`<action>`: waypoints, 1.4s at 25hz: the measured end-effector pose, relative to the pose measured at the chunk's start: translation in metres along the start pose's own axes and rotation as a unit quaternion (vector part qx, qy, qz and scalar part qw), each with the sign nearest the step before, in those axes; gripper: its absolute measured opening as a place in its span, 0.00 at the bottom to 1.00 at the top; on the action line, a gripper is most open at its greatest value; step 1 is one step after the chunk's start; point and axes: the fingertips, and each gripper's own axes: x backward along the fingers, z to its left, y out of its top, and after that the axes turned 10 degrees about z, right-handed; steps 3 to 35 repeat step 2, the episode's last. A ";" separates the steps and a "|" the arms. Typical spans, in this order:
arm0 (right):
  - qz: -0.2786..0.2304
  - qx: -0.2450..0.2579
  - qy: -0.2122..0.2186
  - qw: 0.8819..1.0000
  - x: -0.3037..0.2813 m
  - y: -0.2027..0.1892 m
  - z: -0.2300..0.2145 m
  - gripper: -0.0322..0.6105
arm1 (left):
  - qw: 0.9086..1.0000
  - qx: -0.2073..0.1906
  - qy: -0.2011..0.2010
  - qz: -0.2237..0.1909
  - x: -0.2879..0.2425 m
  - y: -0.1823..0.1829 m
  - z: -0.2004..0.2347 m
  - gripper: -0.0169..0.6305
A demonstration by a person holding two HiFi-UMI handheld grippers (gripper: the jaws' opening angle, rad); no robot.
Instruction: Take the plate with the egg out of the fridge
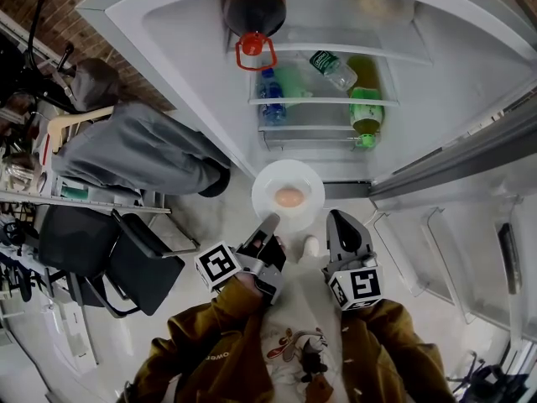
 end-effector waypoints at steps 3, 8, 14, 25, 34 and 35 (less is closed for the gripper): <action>0.003 -0.001 0.000 1.000 0.001 -0.003 0.000 0.06 | 1.000 0.002 -0.001 0.000 0.000 -0.001 0.001 0.05; 0.003 -0.001 0.000 1.000 0.001 -0.003 0.000 0.06 | 1.000 0.002 -0.001 0.000 0.000 -0.001 0.001 0.05; 0.003 -0.001 0.000 1.000 0.001 -0.003 0.000 0.06 | 1.000 0.002 -0.001 0.000 0.000 -0.001 0.001 0.05; 0.003 -0.001 0.000 1.000 0.001 -0.003 0.000 0.06 | 1.000 0.002 -0.001 0.000 0.000 -0.001 0.001 0.05; 0.003 -0.001 0.000 1.000 0.001 -0.003 0.000 0.06 | 1.000 0.002 -0.001 0.000 0.000 -0.001 0.001 0.05; 0.003 -0.001 0.000 1.000 0.001 -0.003 0.000 0.06 | 1.000 0.002 -0.001 0.000 0.000 -0.001 0.001 0.05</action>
